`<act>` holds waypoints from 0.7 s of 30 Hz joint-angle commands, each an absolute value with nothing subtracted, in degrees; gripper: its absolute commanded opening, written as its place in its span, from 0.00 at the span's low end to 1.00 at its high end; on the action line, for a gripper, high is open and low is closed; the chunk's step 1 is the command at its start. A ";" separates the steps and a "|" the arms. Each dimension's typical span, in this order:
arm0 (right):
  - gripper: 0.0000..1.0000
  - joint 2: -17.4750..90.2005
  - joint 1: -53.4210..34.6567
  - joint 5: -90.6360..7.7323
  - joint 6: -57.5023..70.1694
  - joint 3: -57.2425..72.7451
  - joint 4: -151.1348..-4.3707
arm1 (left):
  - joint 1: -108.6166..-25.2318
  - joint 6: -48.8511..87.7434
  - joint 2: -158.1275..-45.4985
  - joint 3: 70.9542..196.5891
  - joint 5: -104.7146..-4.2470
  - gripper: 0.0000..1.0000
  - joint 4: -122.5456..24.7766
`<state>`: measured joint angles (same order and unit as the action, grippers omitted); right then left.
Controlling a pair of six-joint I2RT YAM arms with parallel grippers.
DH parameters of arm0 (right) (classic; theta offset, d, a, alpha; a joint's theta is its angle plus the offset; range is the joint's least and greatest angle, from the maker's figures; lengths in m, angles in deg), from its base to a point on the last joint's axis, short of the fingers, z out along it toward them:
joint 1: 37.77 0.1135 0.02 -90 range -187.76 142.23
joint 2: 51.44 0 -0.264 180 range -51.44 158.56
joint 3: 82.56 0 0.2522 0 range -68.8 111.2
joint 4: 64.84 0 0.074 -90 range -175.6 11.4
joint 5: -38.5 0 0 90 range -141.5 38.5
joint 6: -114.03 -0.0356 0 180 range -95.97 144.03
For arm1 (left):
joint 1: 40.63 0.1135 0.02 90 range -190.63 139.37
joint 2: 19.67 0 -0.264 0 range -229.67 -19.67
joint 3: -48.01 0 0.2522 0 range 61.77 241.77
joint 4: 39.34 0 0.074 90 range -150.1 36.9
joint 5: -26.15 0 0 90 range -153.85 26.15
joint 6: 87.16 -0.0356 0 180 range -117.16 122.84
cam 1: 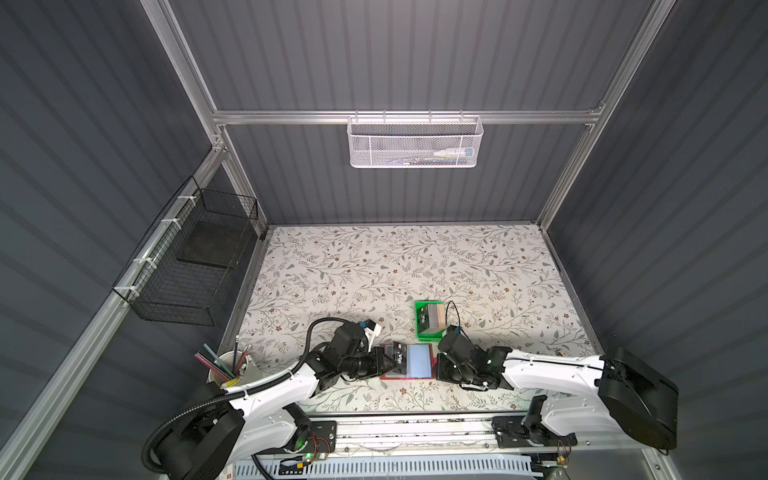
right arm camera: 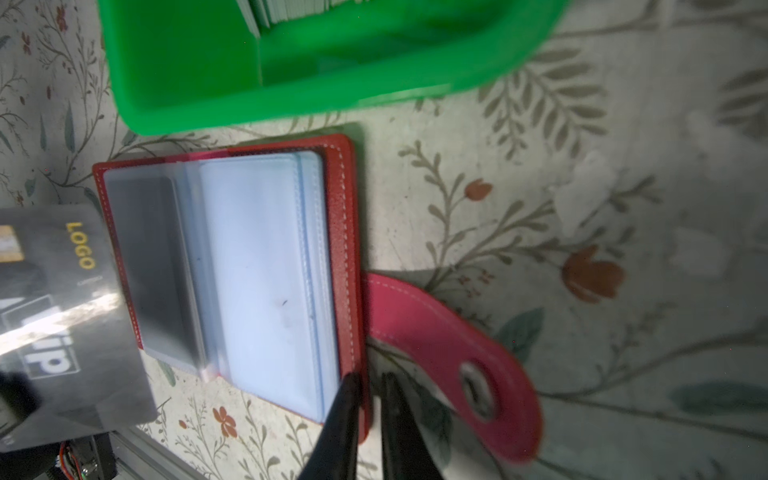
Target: Put the credit cards into the card holder
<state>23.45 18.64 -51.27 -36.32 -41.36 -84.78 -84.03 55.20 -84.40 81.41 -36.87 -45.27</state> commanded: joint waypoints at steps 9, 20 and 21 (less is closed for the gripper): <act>0.08 25.82 19.87 -53.03 -35.66 -40.20 -85.26 | -83.64 54.07 -86.51 81.43 -36.94 0.02 -41.12; 0.07 25.91 20.42 -53.94 -35.91 -40.09 -86.20 | -83.70 56.59 -89.71 79.84 -38.19 0.03 -37.40; 0.07 26.01 20.41 -53.97 -35.91 -40.02 -86.20 | -83.65 56.83 -90.36 79.68 -37.84 0.03 -36.64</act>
